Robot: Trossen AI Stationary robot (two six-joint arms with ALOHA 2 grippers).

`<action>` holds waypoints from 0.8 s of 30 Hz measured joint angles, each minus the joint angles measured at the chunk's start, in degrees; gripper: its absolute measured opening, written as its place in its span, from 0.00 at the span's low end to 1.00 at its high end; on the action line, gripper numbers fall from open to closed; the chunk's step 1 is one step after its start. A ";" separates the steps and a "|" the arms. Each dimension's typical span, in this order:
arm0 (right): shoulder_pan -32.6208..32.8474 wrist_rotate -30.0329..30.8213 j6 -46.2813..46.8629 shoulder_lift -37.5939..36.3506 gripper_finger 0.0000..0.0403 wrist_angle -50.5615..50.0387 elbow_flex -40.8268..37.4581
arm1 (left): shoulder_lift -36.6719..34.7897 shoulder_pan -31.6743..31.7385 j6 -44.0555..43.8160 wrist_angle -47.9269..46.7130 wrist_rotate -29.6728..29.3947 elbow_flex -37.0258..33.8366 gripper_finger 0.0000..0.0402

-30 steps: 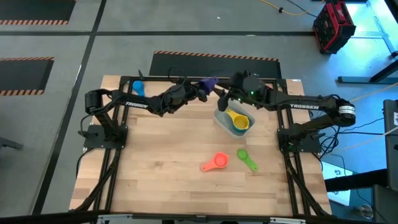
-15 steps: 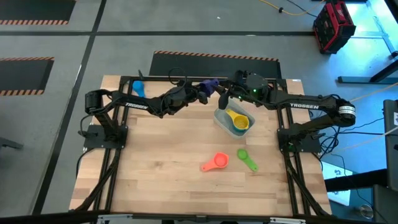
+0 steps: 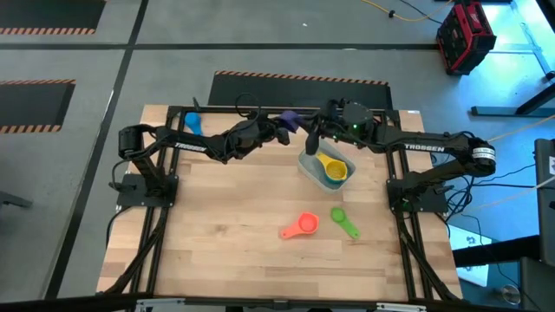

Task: Nest measuring cups in basket
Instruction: Stack the dark blue measuring cup on top of the yellow measuring cup in the bin

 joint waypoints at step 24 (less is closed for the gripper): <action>-11.89 -19.87 -1.38 -14.27 0.01 -37.52 4.48 | 0.02 0.00 0.27 -1.75 14.91 0.00 0.23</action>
